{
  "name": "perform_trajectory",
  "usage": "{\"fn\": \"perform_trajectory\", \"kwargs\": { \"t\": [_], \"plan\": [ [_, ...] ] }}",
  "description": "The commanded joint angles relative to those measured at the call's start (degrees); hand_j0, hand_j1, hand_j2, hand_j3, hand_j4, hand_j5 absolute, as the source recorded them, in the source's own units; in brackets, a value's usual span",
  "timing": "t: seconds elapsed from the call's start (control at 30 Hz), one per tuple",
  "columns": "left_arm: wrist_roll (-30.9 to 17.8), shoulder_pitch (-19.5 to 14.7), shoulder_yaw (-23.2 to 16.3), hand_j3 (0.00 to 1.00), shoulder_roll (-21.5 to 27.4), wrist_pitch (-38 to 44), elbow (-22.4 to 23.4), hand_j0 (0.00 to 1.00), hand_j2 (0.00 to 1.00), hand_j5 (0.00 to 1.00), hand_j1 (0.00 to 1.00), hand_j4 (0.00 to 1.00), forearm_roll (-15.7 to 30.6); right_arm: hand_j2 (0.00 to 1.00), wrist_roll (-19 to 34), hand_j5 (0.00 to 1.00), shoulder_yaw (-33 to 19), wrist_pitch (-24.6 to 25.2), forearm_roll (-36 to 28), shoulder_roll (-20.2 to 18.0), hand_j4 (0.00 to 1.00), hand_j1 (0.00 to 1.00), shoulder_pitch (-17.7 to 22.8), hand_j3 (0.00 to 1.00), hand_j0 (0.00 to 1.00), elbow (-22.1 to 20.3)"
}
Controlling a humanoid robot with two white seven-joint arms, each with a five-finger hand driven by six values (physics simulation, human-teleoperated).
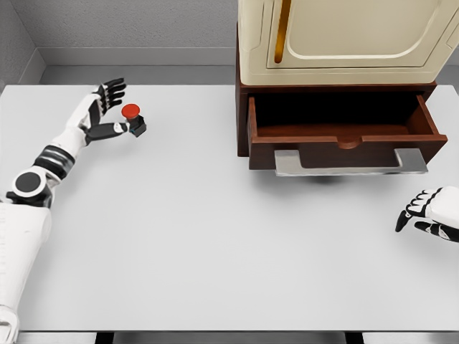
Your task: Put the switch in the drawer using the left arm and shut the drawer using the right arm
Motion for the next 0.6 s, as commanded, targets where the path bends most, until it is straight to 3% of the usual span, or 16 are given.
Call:
{"fn": "perform_trajectory", "kwargs": {
  "t": [0.0,0.57],
  "plan": [
    [0.0,-0.1,-0.6,0.9,-0.4,0.0,1.2,0.9,0.9,0.9,0.9,0.9,-0.2,0.5,0.0,0.5,0.0,0.1,-0.4,-0.1,0.5,0.5,0.0,0.5,0.5,0.0],
    [0.0,-4.8,-1.2,0.9,-2.5,0.0,10.5,0.9,0.9,0.9,0.9,0.9,-2.0,0.5,0.0,0.5,0.0,0.1,-0.4,0.0,0.5,0.5,-0.2,0.5,0.5,0.0]
  ]
}}
